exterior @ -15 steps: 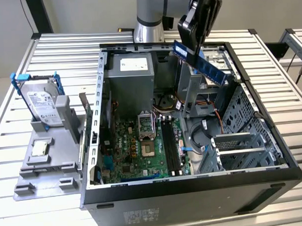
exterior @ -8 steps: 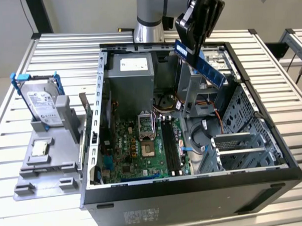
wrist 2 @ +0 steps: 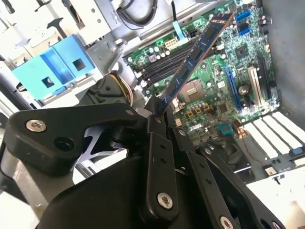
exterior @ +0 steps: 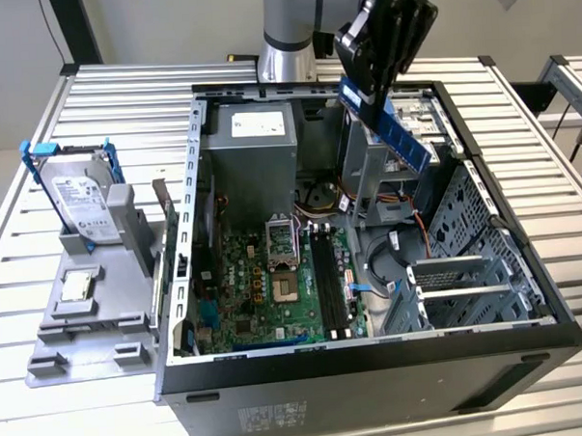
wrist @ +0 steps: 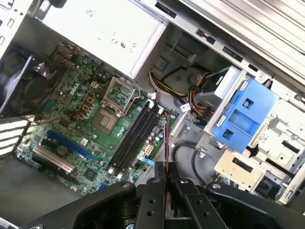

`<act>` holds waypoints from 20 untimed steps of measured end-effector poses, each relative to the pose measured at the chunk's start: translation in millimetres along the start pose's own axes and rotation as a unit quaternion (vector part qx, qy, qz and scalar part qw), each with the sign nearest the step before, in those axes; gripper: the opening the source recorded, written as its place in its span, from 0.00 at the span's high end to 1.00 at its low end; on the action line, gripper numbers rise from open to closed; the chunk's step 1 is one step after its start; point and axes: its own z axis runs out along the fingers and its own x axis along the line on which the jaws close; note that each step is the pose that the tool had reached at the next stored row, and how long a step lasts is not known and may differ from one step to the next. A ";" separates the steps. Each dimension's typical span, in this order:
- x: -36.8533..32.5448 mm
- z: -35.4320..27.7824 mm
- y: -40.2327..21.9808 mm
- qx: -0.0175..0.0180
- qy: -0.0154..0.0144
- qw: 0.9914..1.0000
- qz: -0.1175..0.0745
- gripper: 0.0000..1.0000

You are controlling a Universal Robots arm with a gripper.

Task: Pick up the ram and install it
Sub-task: 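Insert the ram into the slot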

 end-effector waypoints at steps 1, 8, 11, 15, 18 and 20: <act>0.1 0.1 -0.1 0.000 0.000 1.000 0.006 1.00; 0.4 0.1 -0.6 0.000 0.000 0.999 0.047 1.00; 0.6 0.1 -1.0 0.000 0.000 0.998 0.064 1.00; 0.9 0.1 -1.6 0.000 0.000 0.996 0.086 1.00; 1.0 0.1 -1.7 0.001 -0.001 0.994 0.105 1.00; 1.0 0.1 -1.8 0.001 -0.001 0.993 0.119 1.00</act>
